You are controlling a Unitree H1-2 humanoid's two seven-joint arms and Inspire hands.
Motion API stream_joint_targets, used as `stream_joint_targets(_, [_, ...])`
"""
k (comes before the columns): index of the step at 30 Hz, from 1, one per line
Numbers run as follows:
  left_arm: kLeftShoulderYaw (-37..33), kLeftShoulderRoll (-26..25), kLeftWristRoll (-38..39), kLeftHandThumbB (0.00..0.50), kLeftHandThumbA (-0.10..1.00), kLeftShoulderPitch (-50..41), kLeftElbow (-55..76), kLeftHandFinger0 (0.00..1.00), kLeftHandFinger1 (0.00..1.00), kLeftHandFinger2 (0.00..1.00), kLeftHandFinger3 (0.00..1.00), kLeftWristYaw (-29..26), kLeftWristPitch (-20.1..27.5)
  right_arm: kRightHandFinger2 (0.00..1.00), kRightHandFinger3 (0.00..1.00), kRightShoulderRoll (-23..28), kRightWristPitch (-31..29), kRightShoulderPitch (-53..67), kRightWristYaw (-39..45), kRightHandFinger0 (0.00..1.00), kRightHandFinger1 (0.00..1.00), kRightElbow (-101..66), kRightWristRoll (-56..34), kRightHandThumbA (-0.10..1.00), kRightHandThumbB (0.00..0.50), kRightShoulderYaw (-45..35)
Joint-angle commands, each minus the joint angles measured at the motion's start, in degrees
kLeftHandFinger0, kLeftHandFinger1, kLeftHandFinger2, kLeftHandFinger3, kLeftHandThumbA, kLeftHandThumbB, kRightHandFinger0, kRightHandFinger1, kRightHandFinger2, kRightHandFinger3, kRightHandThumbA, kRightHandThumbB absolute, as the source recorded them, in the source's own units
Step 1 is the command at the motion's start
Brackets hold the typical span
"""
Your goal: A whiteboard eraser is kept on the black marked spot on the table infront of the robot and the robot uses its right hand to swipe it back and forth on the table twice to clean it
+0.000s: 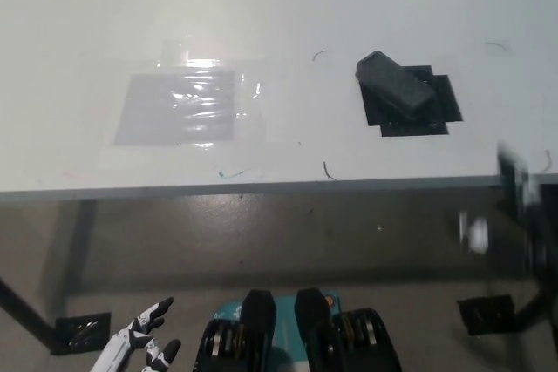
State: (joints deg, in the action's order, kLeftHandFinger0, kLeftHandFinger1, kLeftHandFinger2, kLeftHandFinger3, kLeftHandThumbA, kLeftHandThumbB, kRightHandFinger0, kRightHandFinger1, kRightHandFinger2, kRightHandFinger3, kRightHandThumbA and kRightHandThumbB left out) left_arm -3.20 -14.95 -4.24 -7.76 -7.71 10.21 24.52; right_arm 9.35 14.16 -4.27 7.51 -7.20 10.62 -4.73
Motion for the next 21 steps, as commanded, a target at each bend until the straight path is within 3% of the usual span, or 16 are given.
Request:
stream_joint_targets(1, [-0.02,-1.0,0.28,0.448,0.73,-0.38,2.09,1.0,1.0,1.0,1.0,0.36,2.39,1.0,1.0,-8.12,-41.09,21.99,1.11,1.0,1.0,-11.43,-17.05,1.0,0.25,-1.9])
stream_joint_targets(2, [-0.13,-0.97,0.19,0.447,0.73,-0.42,2.12,1.0,1.0,1.0,1.0,0.38,2.4,1.0,1.0,-8.52,-41.09,22.17,1.44,1.0,1.0,-10.77,-17.86,1.0,0.25,-2.32])
stream_joint_targets(4, [-0.11,-1.07,-0.16,0.441,0.73,-0.4,1.92,1.0,1.0,1.0,1.0,0.0,2.41,1.0,1.0,-10.87,-41.09,21.48,1.32,1.0,1.0,-6.57,-20.69,0.98,0.172,-2.39])
stream_joint_targets(7, [0.26,-1.26,0.62,0.438,0.72,0.45,1.6,1.0,1.0,1.0,1.0,0.3,2.4,1.0,1.0,-12.17,-41.09,21.32,-0.49,1.0,1.0,-3.99,-17.06,1.0,0.208,-0.15])
stream_joint_targets(12, [0.06,-1.4,-0.12,0.442,0.74,1.89,1.2,1.0,1.0,1.0,1.0,0.42,2.1,1.0,1.0,-12.42,-41.09,19.86,0.02,1.0,1.0,2.8,-14.17,1.0,0.17,0.8])
stream_joint_targets(17, [-0.29,-1.08,0.37,0.423,0.72,2.64,0.24,1.0,1.0,1.0,1.0,0.6,2.41,1.0,1.0,-9.58,-41.09,16.87,1.52,1.0,1.0,10.76,-11.76,1.0,0.258,1.8])
stream_joint_targets(21, [-0.56,-0.83,1.76,0.402,0.71,1.04,0.24,1.0,1.0,1.0,1.0,1.21,2.41,1.0,1.0,-8.6,-41.09,16.17,3.3,1.0,1.0,14.36,-13.0,1.0,0.238,1.88])
